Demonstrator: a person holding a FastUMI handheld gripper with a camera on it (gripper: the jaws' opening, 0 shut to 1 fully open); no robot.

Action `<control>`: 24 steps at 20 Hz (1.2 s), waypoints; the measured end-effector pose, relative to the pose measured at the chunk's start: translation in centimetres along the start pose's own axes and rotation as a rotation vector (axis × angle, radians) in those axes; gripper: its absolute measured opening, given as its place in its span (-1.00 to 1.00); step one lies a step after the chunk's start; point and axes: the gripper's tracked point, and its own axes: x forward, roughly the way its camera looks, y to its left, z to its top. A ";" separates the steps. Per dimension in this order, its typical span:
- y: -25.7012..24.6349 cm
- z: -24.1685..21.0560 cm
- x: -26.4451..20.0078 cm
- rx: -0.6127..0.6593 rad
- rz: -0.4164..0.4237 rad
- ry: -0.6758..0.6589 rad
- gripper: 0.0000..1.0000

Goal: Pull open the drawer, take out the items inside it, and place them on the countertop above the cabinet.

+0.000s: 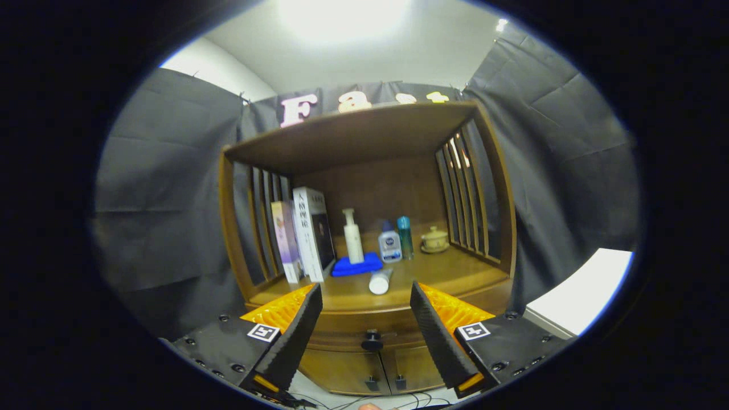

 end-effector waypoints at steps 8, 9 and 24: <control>-0.6 8.7 -5.9 -0.135 -0.043 -0.114 0.95; -0.6 9.2 -6.1 -0.133 -0.040 -0.109 0.95; -1.5 10.6 -5.7 -0.075 -0.063 -0.104 0.95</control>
